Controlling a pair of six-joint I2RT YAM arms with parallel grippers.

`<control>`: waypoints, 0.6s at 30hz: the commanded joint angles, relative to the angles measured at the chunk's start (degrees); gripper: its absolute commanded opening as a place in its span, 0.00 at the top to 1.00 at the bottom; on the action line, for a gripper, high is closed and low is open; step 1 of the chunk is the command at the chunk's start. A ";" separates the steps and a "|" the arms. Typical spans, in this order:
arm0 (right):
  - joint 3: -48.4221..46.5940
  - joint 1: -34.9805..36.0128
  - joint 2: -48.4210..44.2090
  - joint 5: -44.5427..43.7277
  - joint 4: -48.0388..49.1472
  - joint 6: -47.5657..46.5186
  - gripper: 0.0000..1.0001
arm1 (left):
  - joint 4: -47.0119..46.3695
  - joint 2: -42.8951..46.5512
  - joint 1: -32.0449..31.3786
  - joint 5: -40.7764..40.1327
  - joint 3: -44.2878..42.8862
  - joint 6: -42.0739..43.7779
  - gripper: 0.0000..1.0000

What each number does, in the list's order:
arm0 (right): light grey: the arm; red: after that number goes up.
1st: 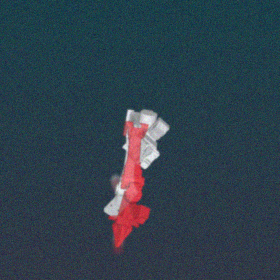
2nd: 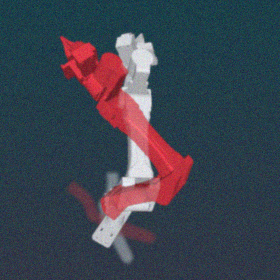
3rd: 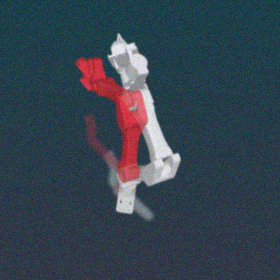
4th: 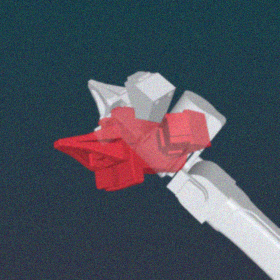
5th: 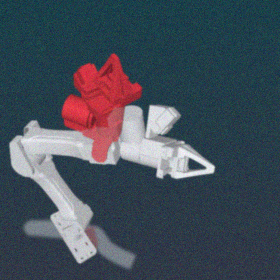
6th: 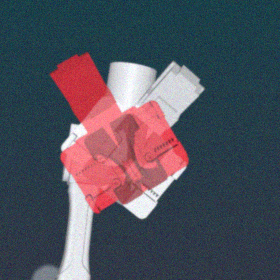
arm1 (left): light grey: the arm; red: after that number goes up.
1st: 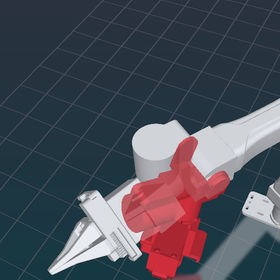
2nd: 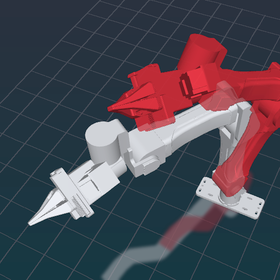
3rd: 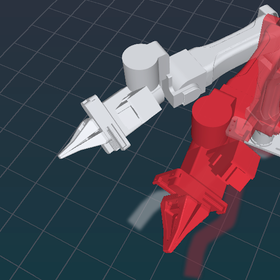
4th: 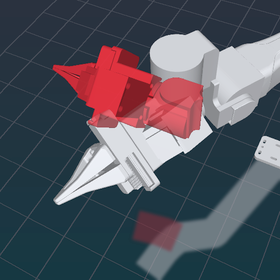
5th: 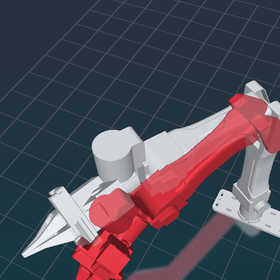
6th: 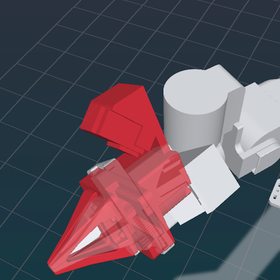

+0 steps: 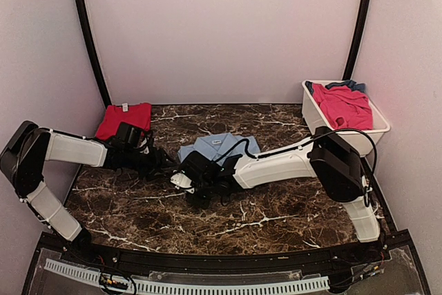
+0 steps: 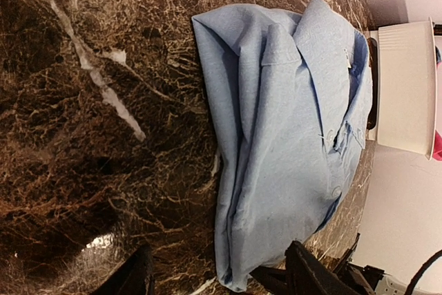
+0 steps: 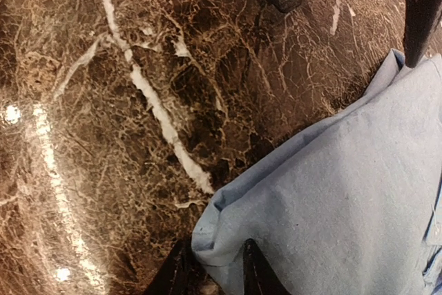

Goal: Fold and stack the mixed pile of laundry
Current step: Pick up the square-folded shirt from the center of the board.

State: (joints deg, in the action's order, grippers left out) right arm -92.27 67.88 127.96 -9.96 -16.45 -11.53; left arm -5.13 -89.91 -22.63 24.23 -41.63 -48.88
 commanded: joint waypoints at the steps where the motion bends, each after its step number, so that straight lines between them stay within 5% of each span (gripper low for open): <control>1: -1.08 0.33 2.72 -5.96 0.25 -1.67 0.80 | -2.10 2.19 0.40 0.11 1.29 -0.44 0.36; 3: -1.16 0.33 2.90 -7.62 0.10 -1.66 0.99 | -2.39 2.34 0.40 -0.20 1.43 -0.38 0.36; 4: -1.16 0.33 2.82 -8.04 0.10 -1.62 1.00 | -2.75 2.27 0.40 -0.22 1.44 -0.40 0.36; 11: 0.65 0.34 -3.50 -5.74 4.55 -0.90 1.00 | -9.90 1.76 0.01 1.58 3.93 -3.27 0.33; 14: 0.50 0.24 -5.27 -4.68 5.78 -0.84 1.00 | -13.91 1.36 -0.56 2.09 5.64 -4.82 0.19; 18: -1.07 0.04 -5.21 -4.30 5.64 -1.07 1.00 | -18.69 -0.42 -1.30 2.51 6.04 -7.47 0.15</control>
State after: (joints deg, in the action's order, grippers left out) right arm -91.92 67.94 125.60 -14.98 -14.00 -12.82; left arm -16.34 -89.93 -23.16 25.45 -36.42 -53.43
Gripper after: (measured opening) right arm 0.003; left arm 0.839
